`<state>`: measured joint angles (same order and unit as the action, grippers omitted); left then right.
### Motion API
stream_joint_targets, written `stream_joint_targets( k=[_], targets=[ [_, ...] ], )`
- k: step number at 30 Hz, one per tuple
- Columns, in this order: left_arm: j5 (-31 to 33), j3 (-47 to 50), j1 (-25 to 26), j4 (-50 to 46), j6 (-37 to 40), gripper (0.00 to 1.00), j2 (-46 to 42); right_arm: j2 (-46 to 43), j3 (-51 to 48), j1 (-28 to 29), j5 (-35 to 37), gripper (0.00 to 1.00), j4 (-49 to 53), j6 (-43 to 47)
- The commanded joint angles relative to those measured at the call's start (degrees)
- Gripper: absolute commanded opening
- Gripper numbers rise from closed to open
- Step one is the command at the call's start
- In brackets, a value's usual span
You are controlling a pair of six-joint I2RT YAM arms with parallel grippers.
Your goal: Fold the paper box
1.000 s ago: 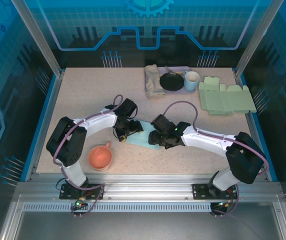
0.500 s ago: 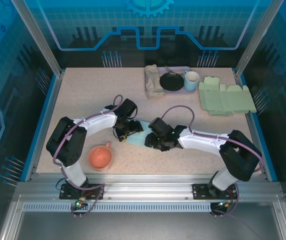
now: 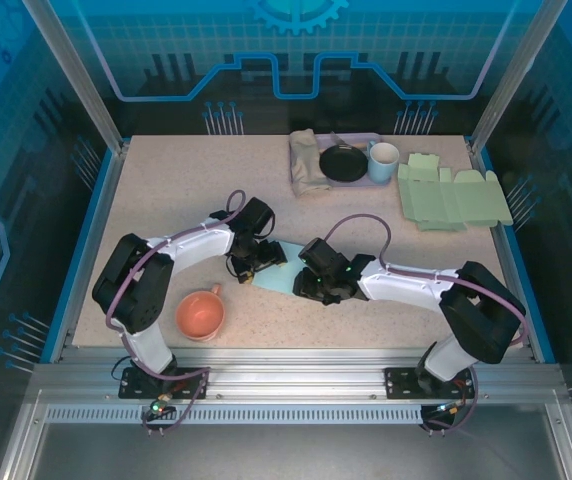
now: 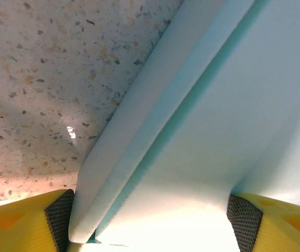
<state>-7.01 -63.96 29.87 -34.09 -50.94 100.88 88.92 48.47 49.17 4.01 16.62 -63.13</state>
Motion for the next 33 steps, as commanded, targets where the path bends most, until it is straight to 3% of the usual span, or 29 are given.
stream_joint_targets(
  k=[1,33],
  targets=[
    [2.63,2.53,0.25,-2.21,-1.19,0.80,2.43,-0.86,1.19,1.17,2.29,0.40,3.60,1.98],
    [2.96,2.97,0.21,-2.11,-1.13,0.80,3.08,1.50,0.49,1.90,4.41,0.38,0.32,10.37]
  ],
)
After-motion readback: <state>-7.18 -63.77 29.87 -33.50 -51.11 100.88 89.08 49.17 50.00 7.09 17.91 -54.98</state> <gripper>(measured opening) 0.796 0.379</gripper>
